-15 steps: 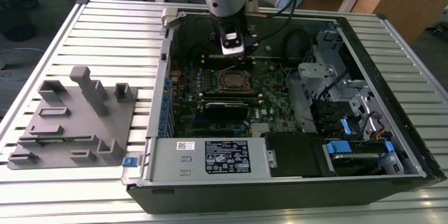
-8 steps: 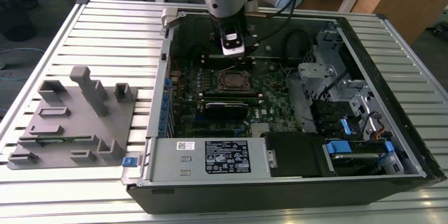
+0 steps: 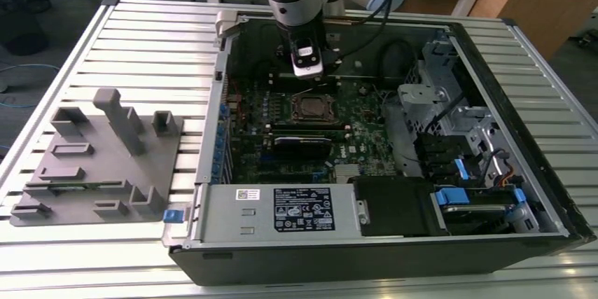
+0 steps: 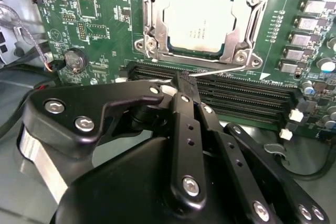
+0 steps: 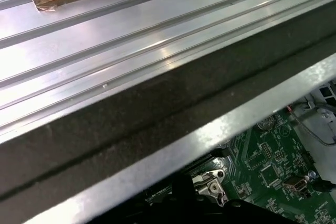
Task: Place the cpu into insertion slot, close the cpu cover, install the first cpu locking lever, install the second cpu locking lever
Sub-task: 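Install the first cpu locking lever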
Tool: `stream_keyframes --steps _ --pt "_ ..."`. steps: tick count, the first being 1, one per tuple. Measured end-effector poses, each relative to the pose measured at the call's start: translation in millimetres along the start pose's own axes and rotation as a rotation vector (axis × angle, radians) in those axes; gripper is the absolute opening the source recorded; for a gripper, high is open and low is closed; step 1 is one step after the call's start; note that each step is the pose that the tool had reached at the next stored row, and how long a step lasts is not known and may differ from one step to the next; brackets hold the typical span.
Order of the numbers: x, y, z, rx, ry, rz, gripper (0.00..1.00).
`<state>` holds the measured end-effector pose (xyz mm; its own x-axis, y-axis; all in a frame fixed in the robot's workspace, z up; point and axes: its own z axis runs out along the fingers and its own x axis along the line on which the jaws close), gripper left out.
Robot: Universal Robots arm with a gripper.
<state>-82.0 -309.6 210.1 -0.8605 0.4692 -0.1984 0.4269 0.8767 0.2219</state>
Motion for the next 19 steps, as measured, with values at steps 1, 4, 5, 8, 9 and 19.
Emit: stream_keyframes --steps 1,4,5,8,9,19 --pt "-0.2 -0.9 0.5 -0.0035 0.0005 -0.001 0.11" --pt "-0.9 -3.1 1.3 -0.0180 0.0022 -0.004 0.11" --pt "-1.2 -3.8 1.4 -0.0220 0.0022 -0.005 0.11" --pt "-2.4 -6.2 1.5 -0.0251 0.0032 -0.011 0.11" --pt "-2.7 -6.9 1.6 -0.0256 0.0035 -0.012 0.11" --pt "-4.1 -10.1 1.8 -0.0670 0.0140 -0.019 0.11"
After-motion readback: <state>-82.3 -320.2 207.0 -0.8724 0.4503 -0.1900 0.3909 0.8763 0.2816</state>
